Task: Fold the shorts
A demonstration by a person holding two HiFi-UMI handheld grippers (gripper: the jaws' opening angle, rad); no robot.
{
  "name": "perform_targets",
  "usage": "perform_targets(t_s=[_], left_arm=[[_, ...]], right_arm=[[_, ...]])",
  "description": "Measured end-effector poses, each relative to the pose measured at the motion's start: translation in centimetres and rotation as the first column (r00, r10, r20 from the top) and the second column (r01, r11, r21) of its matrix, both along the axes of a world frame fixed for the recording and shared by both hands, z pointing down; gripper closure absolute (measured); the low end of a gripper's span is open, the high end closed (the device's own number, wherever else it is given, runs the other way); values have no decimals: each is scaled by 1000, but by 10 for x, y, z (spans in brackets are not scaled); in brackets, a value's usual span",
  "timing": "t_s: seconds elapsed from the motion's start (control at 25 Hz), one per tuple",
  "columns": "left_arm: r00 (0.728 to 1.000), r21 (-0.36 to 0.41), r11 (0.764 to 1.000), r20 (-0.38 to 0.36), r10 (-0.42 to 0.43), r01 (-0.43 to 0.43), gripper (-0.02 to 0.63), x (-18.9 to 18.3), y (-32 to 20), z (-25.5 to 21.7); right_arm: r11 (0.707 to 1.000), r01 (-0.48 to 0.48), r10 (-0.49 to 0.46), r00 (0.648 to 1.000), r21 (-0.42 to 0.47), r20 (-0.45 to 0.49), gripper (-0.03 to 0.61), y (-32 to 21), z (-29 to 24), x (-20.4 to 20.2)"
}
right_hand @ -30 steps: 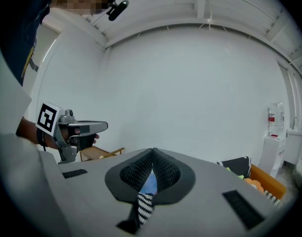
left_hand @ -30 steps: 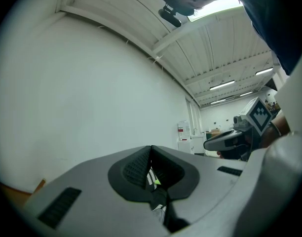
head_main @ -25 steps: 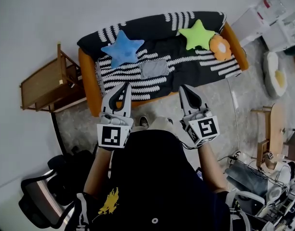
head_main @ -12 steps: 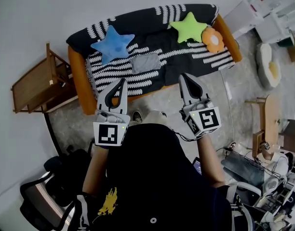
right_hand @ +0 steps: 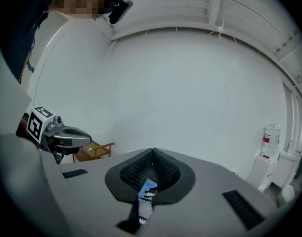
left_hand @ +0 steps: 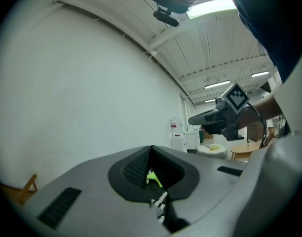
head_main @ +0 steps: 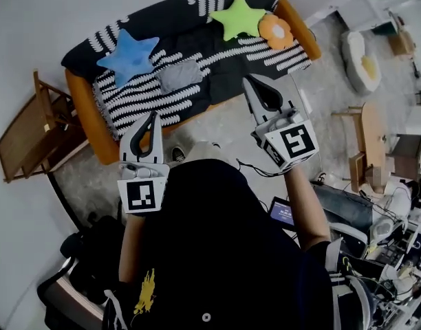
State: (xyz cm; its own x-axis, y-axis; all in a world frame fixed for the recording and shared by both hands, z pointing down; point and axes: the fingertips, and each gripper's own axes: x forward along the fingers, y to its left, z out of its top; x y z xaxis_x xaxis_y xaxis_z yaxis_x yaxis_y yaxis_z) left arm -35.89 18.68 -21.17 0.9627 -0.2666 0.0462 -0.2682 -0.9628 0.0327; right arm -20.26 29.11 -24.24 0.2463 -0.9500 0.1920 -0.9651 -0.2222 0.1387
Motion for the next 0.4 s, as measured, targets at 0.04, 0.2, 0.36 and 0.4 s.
perform_targets(t_s=[0.04, 0.2, 0.36, 0.4], left_arm=[[1000, 9, 1000, 19, 3, -3, 600, -1, 2, 6], [997, 10, 999, 51, 53, -54, 600, -6, 21, 23], [991, 14, 997, 112, 73, -75, 600, -13, 22, 45], [989, 21, 997, 130, 73, -76, 600, -15, 18, 51]], right_arm=[[1000, 19, -19, 1000, -9, -12, 565, -4, 1, -1], [998, 53, -54, 998, -33, -26, 564, -3, -2, -6], [999, 48, -47, 998, 11, -32, 563, 1, -24, 2], [999, 46, -45, 998, 17, -36, 563, 1, -29, 6]])
